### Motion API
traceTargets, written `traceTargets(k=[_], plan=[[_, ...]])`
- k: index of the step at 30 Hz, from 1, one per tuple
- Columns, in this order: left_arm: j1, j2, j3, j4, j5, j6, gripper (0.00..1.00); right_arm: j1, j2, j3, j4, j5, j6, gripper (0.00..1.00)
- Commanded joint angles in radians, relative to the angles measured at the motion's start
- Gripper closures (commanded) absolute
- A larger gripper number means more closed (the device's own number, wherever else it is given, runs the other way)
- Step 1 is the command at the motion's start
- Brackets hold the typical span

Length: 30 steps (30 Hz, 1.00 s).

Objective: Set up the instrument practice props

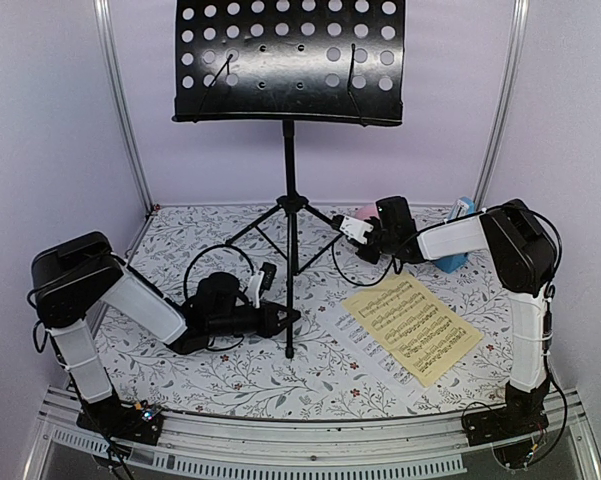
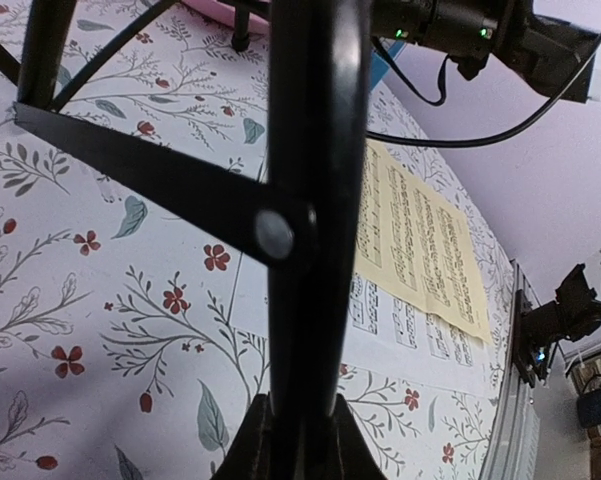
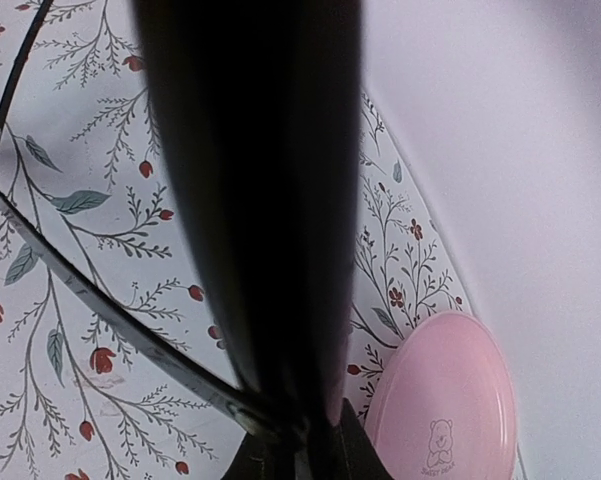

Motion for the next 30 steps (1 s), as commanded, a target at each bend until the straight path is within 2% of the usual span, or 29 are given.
traceTargets(k=[1,10,19,26,30], plan=[[-0.024,0.049,-0.016,-0.146,0.0,-0.124,1.0,-0.054,-0.027,-0.009,-0.015,0.095,0.099,1.0],[-0.045,0.039,-0.075,-0.145,-0.008,-0.195,1.0,-0.065,-0.045,-0.053,-0.017,0.142,0.057,0.99],[-0.057,0.09,-0.081,-0.119,-0.002,-0.255,1.0,-0.065,-0.063,-0.091,-0.042,0.117,0.061,0.95],[-0.058,0.091,-0.055,-0.105,-0.011,-0.23,1.0,-0.037,-0.115,-0.119,-0.037,0.078,0.076,0.82],[-0.063,0.052,-0.025,-0.15,-0.031,-0.184,0.93,-0.009,-0.149,-0.1,-0.036,0.054,0.077,0.68]])
